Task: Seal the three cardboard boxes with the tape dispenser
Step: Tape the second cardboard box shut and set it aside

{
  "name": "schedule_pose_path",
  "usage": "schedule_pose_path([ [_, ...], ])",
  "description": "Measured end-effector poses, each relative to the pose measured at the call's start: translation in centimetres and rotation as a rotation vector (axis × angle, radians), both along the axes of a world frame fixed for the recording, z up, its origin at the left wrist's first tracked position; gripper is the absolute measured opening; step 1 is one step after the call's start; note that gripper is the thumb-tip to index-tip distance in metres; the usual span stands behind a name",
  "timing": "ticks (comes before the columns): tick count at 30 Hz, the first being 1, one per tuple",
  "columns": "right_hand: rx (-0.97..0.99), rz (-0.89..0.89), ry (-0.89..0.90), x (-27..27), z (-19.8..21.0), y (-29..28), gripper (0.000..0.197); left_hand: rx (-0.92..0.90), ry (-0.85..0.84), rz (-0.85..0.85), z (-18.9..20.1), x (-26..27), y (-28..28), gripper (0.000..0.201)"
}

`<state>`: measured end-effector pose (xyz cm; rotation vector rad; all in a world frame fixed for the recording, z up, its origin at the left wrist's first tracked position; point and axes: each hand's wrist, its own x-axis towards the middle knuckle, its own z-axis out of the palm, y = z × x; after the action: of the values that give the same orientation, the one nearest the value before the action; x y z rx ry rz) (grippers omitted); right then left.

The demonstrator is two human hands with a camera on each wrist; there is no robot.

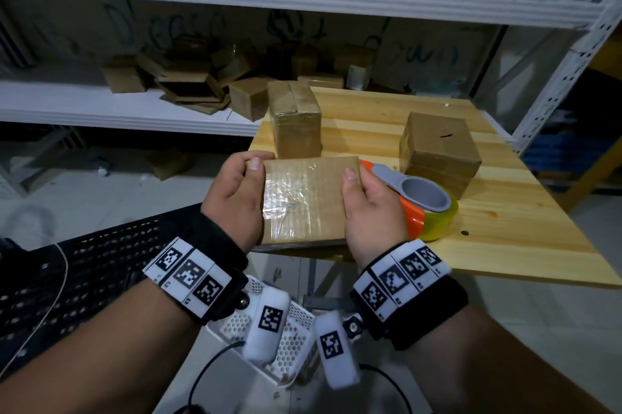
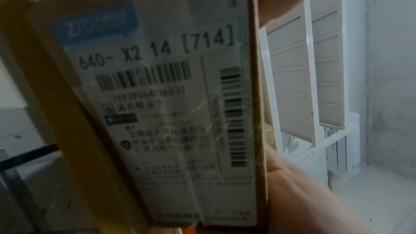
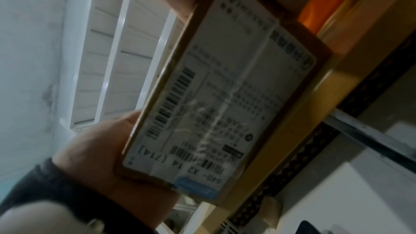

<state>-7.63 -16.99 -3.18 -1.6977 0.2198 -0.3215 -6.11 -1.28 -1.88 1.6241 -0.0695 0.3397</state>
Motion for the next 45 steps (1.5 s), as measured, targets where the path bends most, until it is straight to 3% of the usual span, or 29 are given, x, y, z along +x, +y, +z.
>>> schedule_pose_path([
  [6, 0.179, -0.009, -0.010, -0.6, -0.2, -0.2, 0.046, 0.006, -0.025, 0.006, 0.1, -0.4, -0.2, 0.029],
  [10, 0.236, 0.017, -0.015, -0.9, -0.2, -0.3, 0.058, 0.008, -0.025, 0.020, 0.0, -0.5, -0.2, 0.028],
  [14, 0.157, 0.057, 0.031, -1.7, 0.2, -0.9, 0.044, -0.042, 0.008, 0.039, 0.0, -0.2, -0.3, 0.028],
  [21, 0.079, 0.224, 0.031, -2.2, -0.7, -1.4, 0.084, -0.083, 0.083, 0.030, 0.6, 0.1, -0.5, 0.028],
  [30, 0.008, 0.241, 0.099, -1.2, -1.7, -2.1, 0.096, -0.069, 0.084, 0.030, 0.6, 0.1, -0.5, 0.027],
  [35, -0.027, 0.246, 0.134, -0.9, -1.8, -2.4, 0.123, -0.060, 0.077, 0.041, 0.6, 0.0, -0.5, 0.027],
  [39, -0.029, 0.240, 0.138, -0.8, -1.8, -2.4, 0.117, -0.061, 0.074, 0.036, 0.6, 0.0, -0.6, 0.028],
  [42, -0.051, 0.243, 0.136, -0.9, -1.8, -2.4, 0.124, -0.047, 0.069, 0.043, 0.6, 0.0, -0.5, 0.029],
  [45, -0.030, 0.240, 0.129, -0.9, -1.8, -2.2, 0.116, -0.039, 0.065, 0.046, 0.5, 0.0, -0.5, 0.029],
])
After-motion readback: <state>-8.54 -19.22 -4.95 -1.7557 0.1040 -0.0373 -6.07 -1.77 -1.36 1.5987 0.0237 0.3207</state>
